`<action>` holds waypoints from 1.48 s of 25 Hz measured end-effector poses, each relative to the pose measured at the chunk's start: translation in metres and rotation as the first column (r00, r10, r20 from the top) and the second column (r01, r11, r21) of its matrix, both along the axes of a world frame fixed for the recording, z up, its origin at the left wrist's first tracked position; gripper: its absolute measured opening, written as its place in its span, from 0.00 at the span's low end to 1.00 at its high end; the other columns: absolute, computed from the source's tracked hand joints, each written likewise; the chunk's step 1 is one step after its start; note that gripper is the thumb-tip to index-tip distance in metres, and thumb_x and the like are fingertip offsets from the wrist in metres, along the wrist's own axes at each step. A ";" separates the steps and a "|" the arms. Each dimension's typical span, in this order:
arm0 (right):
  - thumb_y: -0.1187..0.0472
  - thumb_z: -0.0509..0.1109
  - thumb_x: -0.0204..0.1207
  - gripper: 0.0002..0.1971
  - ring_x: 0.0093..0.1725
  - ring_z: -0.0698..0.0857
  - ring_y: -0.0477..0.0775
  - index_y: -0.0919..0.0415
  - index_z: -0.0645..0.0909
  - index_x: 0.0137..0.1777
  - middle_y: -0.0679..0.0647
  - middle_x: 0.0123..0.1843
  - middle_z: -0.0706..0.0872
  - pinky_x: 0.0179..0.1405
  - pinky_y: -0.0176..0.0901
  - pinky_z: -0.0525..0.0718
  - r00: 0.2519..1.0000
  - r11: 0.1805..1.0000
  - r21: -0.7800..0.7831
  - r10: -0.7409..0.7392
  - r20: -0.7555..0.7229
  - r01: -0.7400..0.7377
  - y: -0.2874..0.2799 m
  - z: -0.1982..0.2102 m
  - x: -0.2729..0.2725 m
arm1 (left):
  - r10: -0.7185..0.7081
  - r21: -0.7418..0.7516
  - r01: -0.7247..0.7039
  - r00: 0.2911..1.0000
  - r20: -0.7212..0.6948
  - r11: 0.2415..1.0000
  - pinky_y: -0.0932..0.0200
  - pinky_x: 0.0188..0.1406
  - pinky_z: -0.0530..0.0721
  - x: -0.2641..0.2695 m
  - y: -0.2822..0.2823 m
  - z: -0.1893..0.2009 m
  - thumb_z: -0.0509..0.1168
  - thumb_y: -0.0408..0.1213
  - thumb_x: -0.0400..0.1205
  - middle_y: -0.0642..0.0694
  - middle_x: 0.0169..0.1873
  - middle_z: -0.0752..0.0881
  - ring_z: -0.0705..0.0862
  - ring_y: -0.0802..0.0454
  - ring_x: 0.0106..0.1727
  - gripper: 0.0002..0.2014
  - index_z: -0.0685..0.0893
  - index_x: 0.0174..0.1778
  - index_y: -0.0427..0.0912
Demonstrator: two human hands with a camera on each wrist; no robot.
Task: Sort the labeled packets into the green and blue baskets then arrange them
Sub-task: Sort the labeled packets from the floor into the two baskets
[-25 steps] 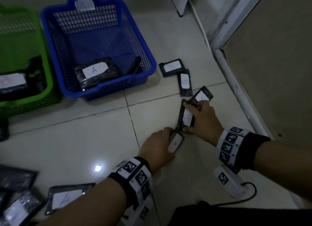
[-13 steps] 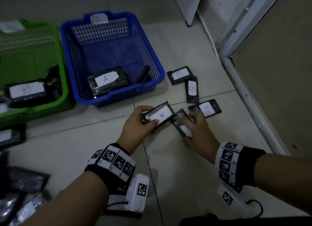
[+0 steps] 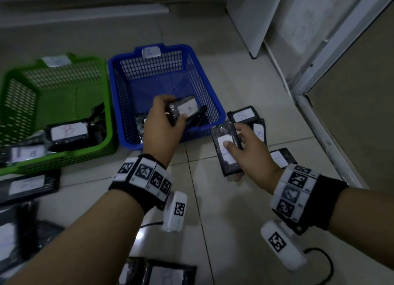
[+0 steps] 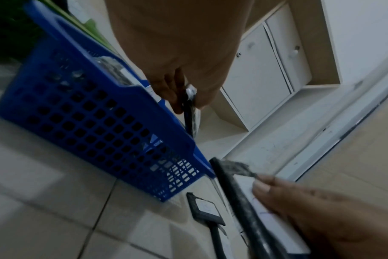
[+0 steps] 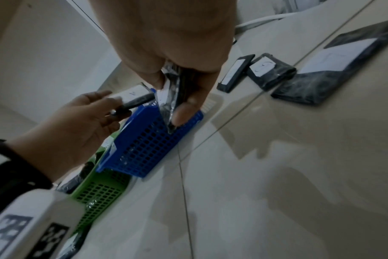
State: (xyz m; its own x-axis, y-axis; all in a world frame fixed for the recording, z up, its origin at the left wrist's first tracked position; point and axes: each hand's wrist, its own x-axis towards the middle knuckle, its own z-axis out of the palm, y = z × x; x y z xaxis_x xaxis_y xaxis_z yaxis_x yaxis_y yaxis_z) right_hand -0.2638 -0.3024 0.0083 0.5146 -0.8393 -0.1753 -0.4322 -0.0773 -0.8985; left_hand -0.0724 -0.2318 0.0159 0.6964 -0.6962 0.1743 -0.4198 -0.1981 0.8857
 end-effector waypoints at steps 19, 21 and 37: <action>0.67 0.67 0.76 0.21 0.28 0.83 0.55 0.55 0.76 0.69 0.55 0.57 0.87 0.15 0.38 0.75 0.926 0.928 0.047 0.363 0.104 -0.369 0.016 0.037 0.203 | 0.264 0.175 -0.393 0.828 0.494 0.903 0.51 0.56 0.73 0.091 0.152 -0.024 0.61 0.35 0.72 0.42 0.50 0.81 0.78 0.38 0.54 0.14 0.86 0.50 0.43; 0.68 0.65 0.77 0.21 0.23 0.79 0.52 0.58 0.77 0.70 0.58 0.54 0.88 0.16 0.39 0.75 0.900 0.903 -0.013 0.430 0.073 -0.430 0.029 0.036 0.257 | 0.183 0.223 -0.342 0.831 0.525 0.913 0.53 0.59 0.74 0.101 0.179 -0.028 0.60 0.36 0.72 0.44 0.55 0.83 0.78 0.41 0.57 0.18 0.85 0.57 0.43; 0.71 0.66 0.77 0.11 0.44 0.85 0.44 0.60 0.86 0.53 0.52 0.48 0.87 0.46 0.30 0.84 0.957 0.946 -0.159 0.290 0.026 -0.282 0.007 0.025 0.159 | -0.134 0.296 -0.009 0.878 0.459 0.955 0.59 0.55 0.72 0.065 0.151 -0.025 0.61 0.35 0.75 0.49 0.53 0.80 0.77 0.49 0.55 0.13 0.84 0.52 0.48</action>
